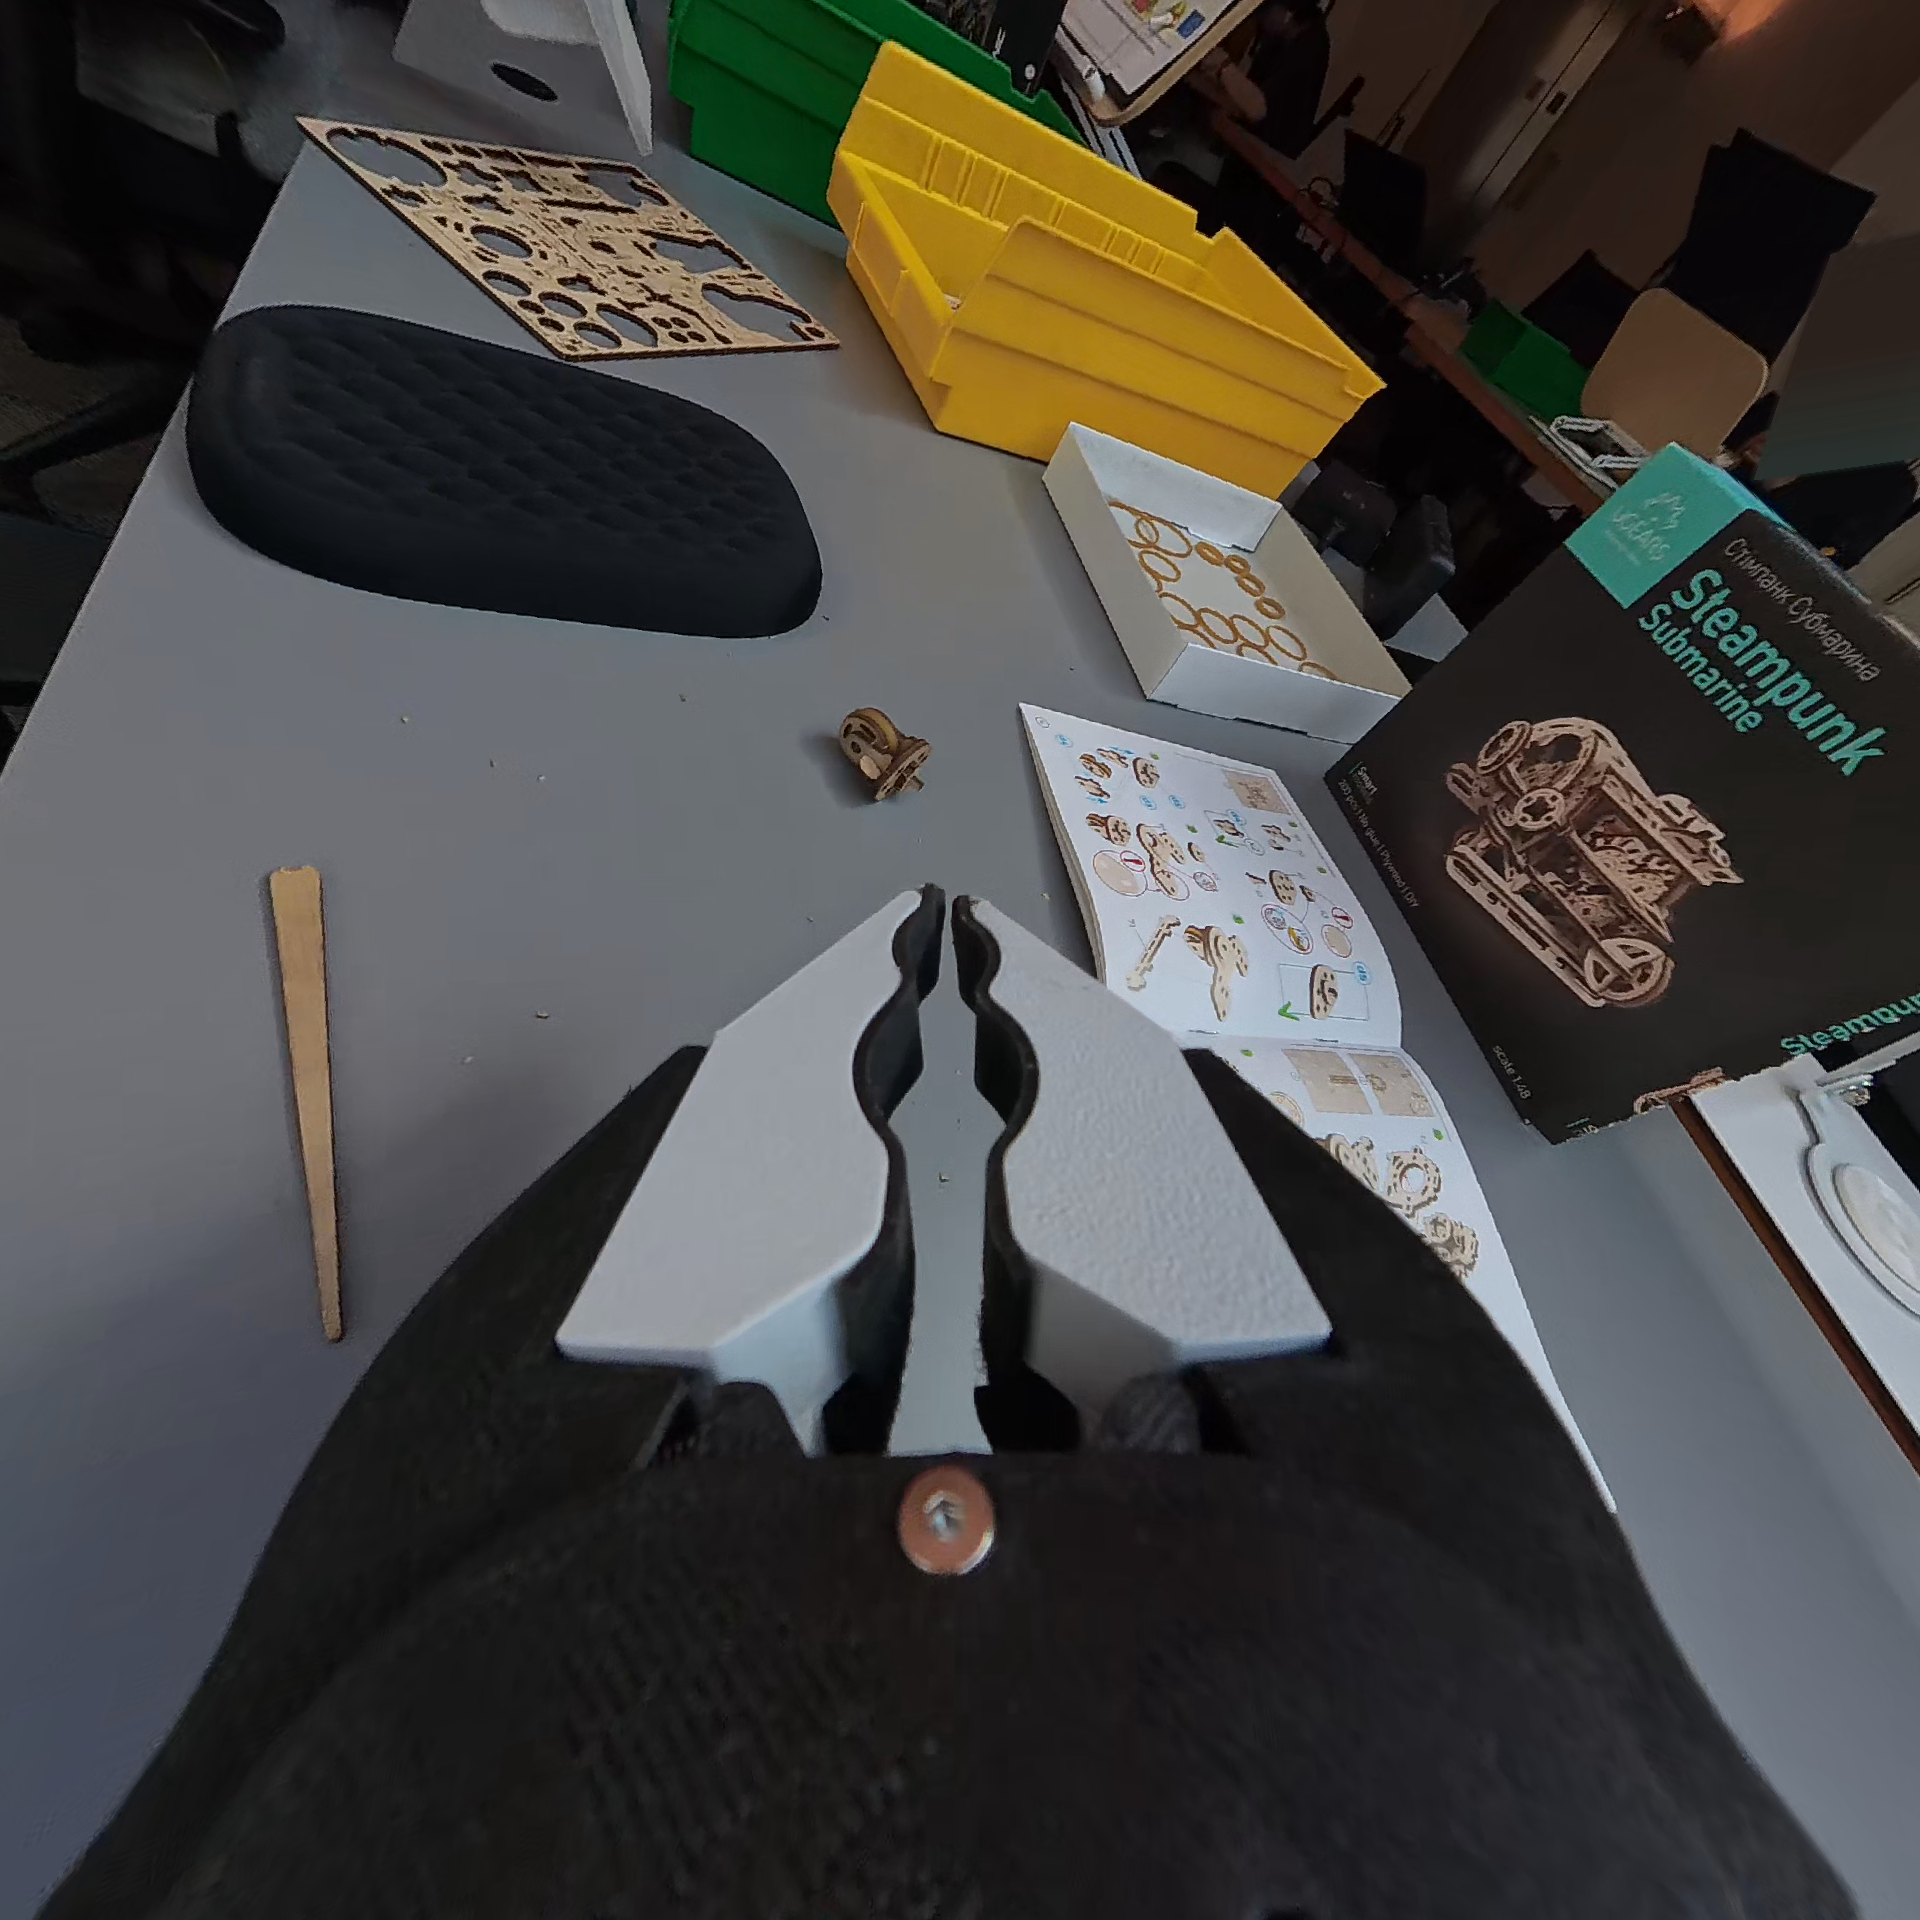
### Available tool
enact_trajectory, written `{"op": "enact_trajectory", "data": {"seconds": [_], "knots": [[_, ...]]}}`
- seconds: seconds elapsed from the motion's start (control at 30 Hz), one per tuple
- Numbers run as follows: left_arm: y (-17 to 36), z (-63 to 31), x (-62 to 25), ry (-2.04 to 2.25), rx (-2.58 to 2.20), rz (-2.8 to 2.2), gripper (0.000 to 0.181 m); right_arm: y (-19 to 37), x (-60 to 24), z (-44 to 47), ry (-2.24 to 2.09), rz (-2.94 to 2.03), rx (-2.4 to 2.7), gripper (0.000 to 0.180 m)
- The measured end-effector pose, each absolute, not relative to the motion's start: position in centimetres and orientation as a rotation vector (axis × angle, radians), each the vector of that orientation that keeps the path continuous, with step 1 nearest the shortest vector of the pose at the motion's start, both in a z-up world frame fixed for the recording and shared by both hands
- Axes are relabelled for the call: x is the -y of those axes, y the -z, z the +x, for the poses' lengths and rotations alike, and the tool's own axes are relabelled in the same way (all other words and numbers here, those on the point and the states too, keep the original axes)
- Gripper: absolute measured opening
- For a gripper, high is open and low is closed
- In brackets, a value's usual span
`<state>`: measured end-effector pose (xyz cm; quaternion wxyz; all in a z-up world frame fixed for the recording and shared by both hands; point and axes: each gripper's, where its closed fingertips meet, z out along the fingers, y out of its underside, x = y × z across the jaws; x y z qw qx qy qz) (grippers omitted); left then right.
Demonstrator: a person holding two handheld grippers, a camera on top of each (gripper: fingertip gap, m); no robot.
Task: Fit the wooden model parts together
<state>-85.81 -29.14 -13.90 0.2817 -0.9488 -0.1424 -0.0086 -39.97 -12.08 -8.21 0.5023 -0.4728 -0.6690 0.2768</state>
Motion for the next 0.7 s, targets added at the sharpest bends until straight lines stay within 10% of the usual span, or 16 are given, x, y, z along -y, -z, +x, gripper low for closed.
{"op": "enact_trajectory", "data": {"seconds": [0.03, 0.33, 0.7], "knots": [[14.3, -85.7, 29.0, 0.045, 0.435, -2.574, 0.027, 8.4, 11.9, -39.9, -0.658, -1.148, 1.619, 0.0], [16.6, -86.5, 29.5, -0.221, 0.725, -2.786, 0.066, 8.0, 11.7, -39.6, -0.686, -1.159, 1.592, 0.0], [16.7, -85.1, 28.3, -0.155, 0.707, -2.939, 0.033, 6.8, 12.1, -38.3, -0.694, -1.112, 1.559, 0.0]]}}
